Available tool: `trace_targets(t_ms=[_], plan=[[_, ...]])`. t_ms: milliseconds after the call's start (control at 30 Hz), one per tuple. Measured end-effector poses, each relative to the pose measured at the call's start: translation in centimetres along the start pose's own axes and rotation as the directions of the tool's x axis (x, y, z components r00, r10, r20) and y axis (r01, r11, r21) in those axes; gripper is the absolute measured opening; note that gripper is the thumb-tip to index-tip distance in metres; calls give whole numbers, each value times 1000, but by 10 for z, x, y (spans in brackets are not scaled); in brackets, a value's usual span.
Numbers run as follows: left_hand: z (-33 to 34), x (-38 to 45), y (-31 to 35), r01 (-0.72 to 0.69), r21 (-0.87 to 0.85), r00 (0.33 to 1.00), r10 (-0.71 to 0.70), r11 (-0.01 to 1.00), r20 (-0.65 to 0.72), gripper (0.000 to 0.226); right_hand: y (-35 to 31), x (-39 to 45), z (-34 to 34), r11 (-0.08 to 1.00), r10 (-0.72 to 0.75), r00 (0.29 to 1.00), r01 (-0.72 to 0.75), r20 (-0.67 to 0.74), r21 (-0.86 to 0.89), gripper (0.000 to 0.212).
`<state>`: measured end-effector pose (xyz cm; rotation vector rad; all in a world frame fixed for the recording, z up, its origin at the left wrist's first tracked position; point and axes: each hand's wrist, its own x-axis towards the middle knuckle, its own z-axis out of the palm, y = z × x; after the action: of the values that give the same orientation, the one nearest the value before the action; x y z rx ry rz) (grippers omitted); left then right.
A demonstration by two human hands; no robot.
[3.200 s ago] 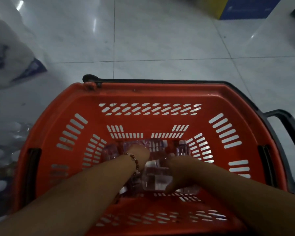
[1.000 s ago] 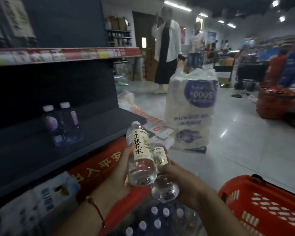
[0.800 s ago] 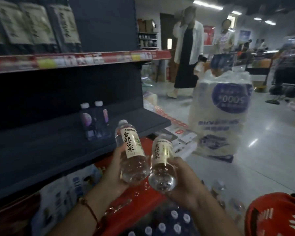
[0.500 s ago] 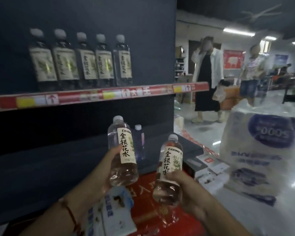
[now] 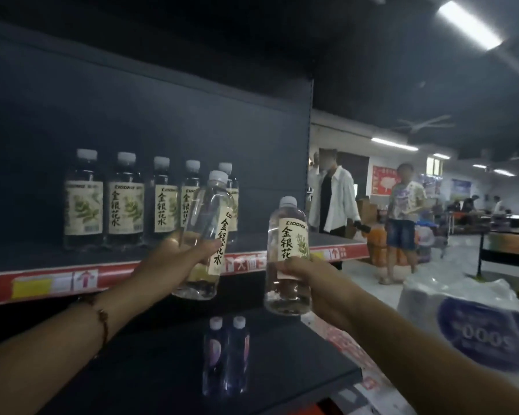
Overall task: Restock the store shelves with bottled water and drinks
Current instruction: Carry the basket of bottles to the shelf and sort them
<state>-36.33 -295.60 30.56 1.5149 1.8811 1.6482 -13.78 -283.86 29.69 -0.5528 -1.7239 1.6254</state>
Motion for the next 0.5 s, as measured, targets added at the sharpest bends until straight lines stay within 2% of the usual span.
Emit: trace_targets(t_ms=[100,200,267,400,500], plan=[[-9,32,0,-14,51,999,11,999,48,87,-17,39,-4,997,-65,997,63,-39,-49,42],[-14,59,-3,1,125,994,-14,992,104,81,-27,74,-7,996,-81,992,76,-97,-52,41],[-19,70,-9,47,93,989,-60,995,137,76,-32,93,-7,993,-99,986,90,-131,-72,39],[-30,79,-21,63,-4,971,-60,998,230,95,-33,130,-9,986,-156,974,142,-166,-92,40],[-28,82,-23,47,26,967,-52,999,249,70,-33,158,-9,976,-194,962,169,-191,-138,45]])
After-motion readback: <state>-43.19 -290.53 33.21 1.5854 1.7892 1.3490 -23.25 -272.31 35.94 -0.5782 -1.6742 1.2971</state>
